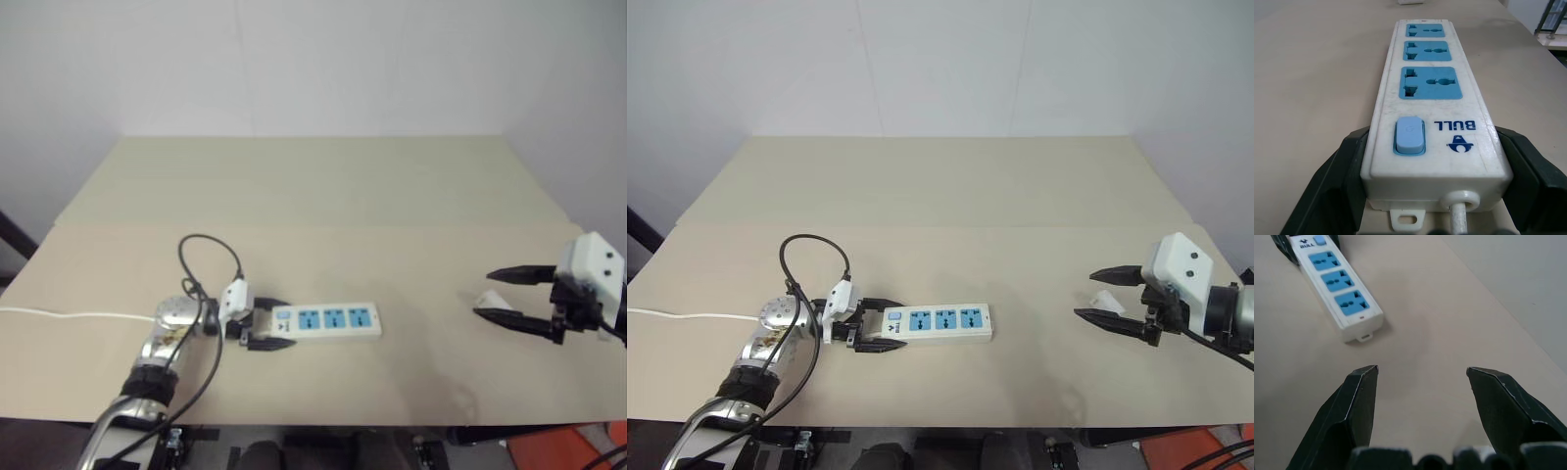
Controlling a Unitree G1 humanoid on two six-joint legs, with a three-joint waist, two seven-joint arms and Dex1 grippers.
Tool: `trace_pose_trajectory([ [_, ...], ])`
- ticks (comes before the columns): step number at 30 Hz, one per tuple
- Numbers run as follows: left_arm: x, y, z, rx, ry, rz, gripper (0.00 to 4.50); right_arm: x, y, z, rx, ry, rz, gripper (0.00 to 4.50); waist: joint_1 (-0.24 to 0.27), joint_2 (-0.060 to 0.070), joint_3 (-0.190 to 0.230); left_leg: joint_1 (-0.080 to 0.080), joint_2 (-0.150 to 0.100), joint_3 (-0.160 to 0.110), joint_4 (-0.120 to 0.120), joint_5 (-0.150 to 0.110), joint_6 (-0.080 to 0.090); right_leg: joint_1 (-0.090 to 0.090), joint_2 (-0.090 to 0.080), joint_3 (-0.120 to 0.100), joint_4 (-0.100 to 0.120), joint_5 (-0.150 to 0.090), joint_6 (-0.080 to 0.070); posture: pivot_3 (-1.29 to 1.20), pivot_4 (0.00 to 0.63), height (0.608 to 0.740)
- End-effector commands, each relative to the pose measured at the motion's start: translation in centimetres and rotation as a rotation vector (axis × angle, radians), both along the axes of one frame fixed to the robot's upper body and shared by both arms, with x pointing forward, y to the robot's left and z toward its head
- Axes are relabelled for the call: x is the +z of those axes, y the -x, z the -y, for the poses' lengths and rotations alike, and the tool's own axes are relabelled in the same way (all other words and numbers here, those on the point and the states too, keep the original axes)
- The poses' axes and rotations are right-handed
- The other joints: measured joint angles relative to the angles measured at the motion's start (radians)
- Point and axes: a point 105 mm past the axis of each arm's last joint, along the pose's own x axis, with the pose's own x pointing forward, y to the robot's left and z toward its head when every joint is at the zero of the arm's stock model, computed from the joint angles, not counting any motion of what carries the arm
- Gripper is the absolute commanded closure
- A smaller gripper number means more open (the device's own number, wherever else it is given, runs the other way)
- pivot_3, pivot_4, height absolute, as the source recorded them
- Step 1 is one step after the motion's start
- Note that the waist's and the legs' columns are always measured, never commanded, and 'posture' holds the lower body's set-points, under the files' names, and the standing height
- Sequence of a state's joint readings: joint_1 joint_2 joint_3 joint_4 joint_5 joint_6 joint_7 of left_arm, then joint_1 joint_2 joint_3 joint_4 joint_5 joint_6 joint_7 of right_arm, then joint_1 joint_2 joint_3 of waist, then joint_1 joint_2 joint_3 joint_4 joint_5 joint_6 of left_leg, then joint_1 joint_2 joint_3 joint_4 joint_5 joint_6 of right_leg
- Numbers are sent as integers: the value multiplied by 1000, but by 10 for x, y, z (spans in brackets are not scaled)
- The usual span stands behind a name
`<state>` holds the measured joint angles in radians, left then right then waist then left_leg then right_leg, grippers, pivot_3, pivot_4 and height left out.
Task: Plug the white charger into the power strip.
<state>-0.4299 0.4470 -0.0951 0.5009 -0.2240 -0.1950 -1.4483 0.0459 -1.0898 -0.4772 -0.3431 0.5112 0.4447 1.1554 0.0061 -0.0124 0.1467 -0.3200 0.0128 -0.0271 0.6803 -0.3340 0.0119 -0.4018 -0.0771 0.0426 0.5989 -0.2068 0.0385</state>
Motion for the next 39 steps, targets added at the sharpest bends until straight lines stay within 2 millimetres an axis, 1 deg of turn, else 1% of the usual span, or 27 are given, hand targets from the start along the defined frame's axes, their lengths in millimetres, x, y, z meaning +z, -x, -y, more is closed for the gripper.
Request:
trace_pose_trajectory([
  [1, -6, 0, 3, -3, -30, -20, 1217, 11, -16, 16, -120, 62, 36, 1009, 0, 0, 0, 0, 0, 0, 0, 0, 0, 0, 0, 0, 0, 0, 0, 0, 150, 740],
  [4, -6, 1, 6, -20, -38, -26, 1217, 6, -29, 35, -308, 112, -118, 1009, 0, 1, -1, 0, 0, 0, 0, 0, 0, 0, 0, 0, 0, 0, -1, 0, 150, 740],
  [6, -6, 1, 10, -33, -39, -27, 1217, 4, -34, 44, -404, 167, -246, 1009, -1, 3, -1, 0, 0, 0, 0, 0, 0, -1, 0, 0, 0, 1, -1, 0, 150, 740],
  [9, -6, 1, 15, -45, -43, -25, 1217, 8, -44, 46, -477, 179, -361, 1009, 0, 4, -2, 1, 1, -1, 0, 0, 0, -3, 0, -1, -2, 2, -3, 0, 150, 740],
  [13, -6, 0, 18, -44, -42, -23, 1217, 6, -63, 45, -542, 178, -452, 1009, 0, 4, -2, 0, 1, -1, 0, 0, 0, -4, 0, -2, -5, 2, -2, 0, 150, 740],
  [16, -6, 0, 19, -41, -39, -21, 1217, -7, -75, 48, -591, 196, -533, 1009, 5, 4, -2, -1, 0, -1, 0, 0, 0, -5, -1, -2, -5, 2, -2, 0, 150, 740],
  [20, -6, 2, 17, -30, -41, -22, 1217, -27, -84, 48, -604, 247, -606, 1009, 6, 4, -2, -2, 0, 0, 0, 0, 0, -6, -1, -2, -5, 2, -2, 0, 150, 740],
  [25, -7, 3, 14, -21, -45, -22, 1217, -40, -88, 49, -595, 298, -641, 1009, 4, 5, -2, -3, 0, 0, 0, 0, 0, -8, -1, -2, -4, 2, -2, 0, 150, 740],
  [32, -6, 3, 12, -12, -57, -14, 1217, -50, -92, 50, -597, 302, -660, 1009, -1, 5, -2, -3, 0, 0, 0, 0, 0, -8, 0, -2, -4, 2, -2, 0, 150, 740],
  [38, -5, 2, 10, -7, -63, -10, 1217, -60, -93, 44, -579, 296, -680, 1009, -3, 5, -2, -3, 0, 0, 0, 0, 0, -8, 0, -2, -4, 2, -1, 0, 150, 740],
  [39, -5, 2, 9, -7, -66, -9, 1217, -62, -93, 42, -577, 291, -687, 1192, -4, 5, -2, -2, 0, 0, 0, 0, -1, -8, 0, -2, -4, 2, -2, 0, 150, 740],
])
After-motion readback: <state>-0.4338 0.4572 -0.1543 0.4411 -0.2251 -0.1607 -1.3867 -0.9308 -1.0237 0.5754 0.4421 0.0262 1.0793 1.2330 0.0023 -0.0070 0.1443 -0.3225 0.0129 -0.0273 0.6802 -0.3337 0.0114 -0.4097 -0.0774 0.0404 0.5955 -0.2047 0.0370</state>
